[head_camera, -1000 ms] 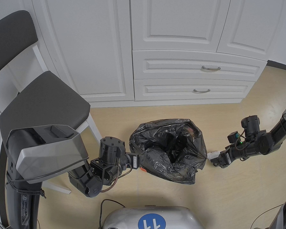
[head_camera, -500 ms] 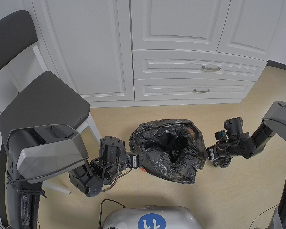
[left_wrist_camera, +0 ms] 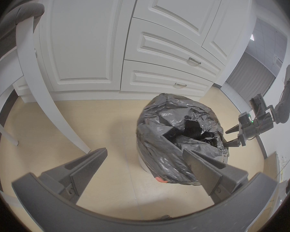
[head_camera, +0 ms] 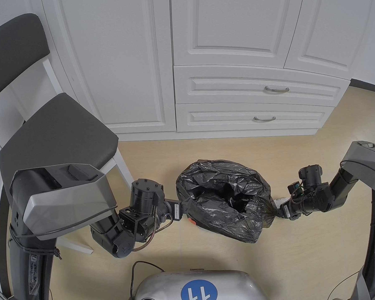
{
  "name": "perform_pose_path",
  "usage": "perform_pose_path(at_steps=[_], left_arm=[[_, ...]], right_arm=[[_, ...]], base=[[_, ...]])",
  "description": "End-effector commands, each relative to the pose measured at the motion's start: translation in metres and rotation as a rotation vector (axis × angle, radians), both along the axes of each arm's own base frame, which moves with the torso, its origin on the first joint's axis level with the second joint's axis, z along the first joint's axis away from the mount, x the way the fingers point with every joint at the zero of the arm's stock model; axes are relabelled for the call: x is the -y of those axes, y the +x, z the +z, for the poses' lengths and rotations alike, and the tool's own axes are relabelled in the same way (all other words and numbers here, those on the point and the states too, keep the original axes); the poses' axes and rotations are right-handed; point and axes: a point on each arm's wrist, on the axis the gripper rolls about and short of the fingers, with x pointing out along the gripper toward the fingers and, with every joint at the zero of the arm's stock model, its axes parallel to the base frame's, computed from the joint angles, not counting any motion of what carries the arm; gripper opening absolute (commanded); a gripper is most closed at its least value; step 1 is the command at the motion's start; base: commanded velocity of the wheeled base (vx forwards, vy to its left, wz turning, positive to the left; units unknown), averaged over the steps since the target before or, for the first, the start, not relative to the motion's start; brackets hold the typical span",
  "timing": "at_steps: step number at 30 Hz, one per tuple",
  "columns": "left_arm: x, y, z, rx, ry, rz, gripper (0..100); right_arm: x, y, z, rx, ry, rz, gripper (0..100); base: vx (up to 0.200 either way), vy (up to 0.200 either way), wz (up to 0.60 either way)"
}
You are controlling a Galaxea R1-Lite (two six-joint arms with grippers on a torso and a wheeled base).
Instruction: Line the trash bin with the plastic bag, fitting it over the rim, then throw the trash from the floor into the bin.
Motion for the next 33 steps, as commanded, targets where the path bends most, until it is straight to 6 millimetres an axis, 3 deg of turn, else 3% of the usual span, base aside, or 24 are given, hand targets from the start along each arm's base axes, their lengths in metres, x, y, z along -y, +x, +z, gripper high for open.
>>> perform_pose_path(at_steps=[1, 8, 10, 15, 20, 25, 29, 32, 33], left_arm=[[0.0, 0.0, -0.001, -0.001, 0.0, 0.001, 100], [-0.001, 0.002, 0.0, 0.012, -0.008, 0.004, 100], [-0.001, 0.002, -0.001, 0.013, -0.009, 0.006, 100], [0.0, 0.012, -0.005, 0.033, -0.025, 0.024, 100], [0.003, 0.023, -0.017, 0.038, -0.037, 0.033, 100], [0.014, 0.04, -0.028, 0.05, -0.091, 0.069, 100], [0.015, 0.044, -0.031, 0.045, -0.085, 0.116, 100], [0.015, 0.044, -0.031, 0.045, -0.085, 0.116, 100], [0.007, 0.044, -0.029, 0.001, -0.044, 0.136, 100]], right_arm=[[0.004, 0.004, -0.013, -0.024, 0.015, -0.01, 100], [-0.013, 0.002, 0.023, 0.041, 0.226, 0.022, 100], [-0.024, -0.003, 0.045, 0.067, 0.317, 0.045, 100], [-0.031, -0.008, 0.062, 0.099, 0.347, 0.061, 100], [-0.04, 0.002, 0.049, 0.107, 0.347, 0.055, 100], [-0.063, 0.014, 0.028, 0.189, 0.357, -0.025, 100], [-0.079, 0.012, 0.023, 0.212, 0.364, -0.006, 100], [-0.079, 0.012, 0.023, 0.212, 0.364, -0.006, 100], [-0.09, 0.007, 0.026, 0.219, 0.354, 0.004, 100]], base=[[0.0, 0.0, 0.0], [0.0, 0.0, 0.0], [0.0, 0.0, 0.0], [0.0, 0.0, 0.0], [0.0, 0.0, 0.0], [0.0, 0.0, 0.0], [0.0, 0.0, 0.0], [0.0, 0.0, 0.0], [0.0, 0.0, 0.0]])
